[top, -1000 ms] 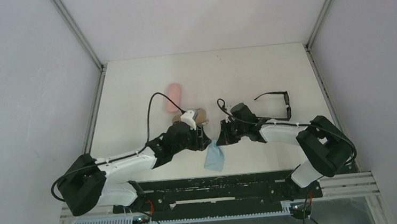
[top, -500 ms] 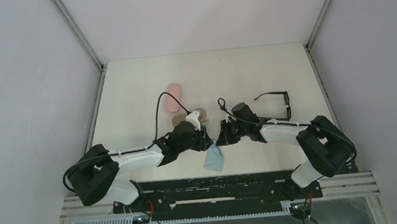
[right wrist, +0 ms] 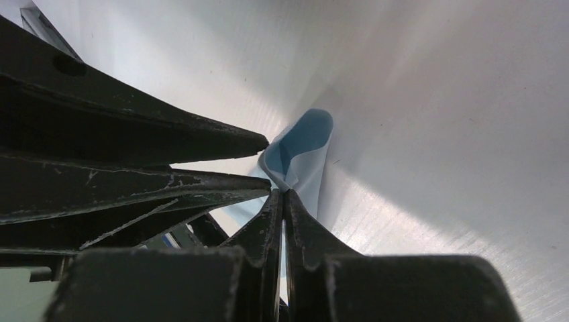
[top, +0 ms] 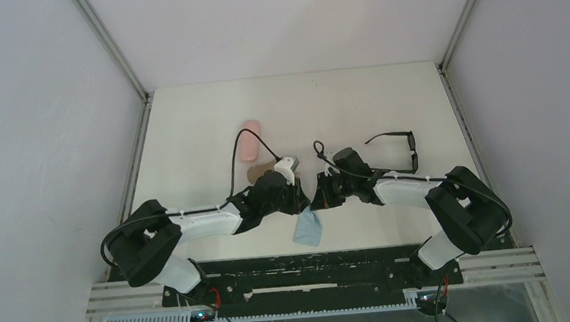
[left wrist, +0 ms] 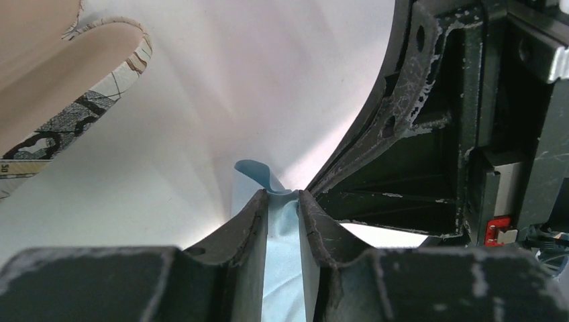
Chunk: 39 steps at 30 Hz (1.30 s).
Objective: Organize the sunglasses
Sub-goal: Fold the glasses cleaning cloth at the center of the board.
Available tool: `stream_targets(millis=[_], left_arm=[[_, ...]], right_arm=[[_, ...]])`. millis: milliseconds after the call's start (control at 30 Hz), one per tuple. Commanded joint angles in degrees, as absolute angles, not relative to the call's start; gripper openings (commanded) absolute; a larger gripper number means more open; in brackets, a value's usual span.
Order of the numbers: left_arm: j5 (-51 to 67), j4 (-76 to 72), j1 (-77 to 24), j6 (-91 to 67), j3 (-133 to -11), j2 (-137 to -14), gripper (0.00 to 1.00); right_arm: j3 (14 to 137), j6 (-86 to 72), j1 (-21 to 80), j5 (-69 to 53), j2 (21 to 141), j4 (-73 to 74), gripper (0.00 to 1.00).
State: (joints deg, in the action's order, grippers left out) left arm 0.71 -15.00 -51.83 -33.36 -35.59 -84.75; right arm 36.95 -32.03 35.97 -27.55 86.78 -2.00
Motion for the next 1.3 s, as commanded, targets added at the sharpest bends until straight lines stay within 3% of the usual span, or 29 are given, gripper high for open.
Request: stream_targets(millis=[0,267,500,1267], left_arm=[[2.1,-17.2,-52.3,-32.3,-38.3,-85.9,0.26],[0.4,-16.4,-52.4,-32.2,-37.9,-86.1,0.19],[-0.1,-15.8,-52.4,-31.6,-38.2,-85.6,0.00],[-1.0,-11.3,-52.1,-26.8,-34.2,-73.5,0.00]], right_arm=[[36.8,-32.2,35.6,-28.4,85.1,-5.1,0.00],[36.7,-32.1,35.5,-28.6,84.9,-4.8,0.00],[36.8,-31.8,35.5,-28.0,84.2,-3.9,0.00],[36.8,-28.2,34.5,-23.3,76.9,4.5,0.00]])
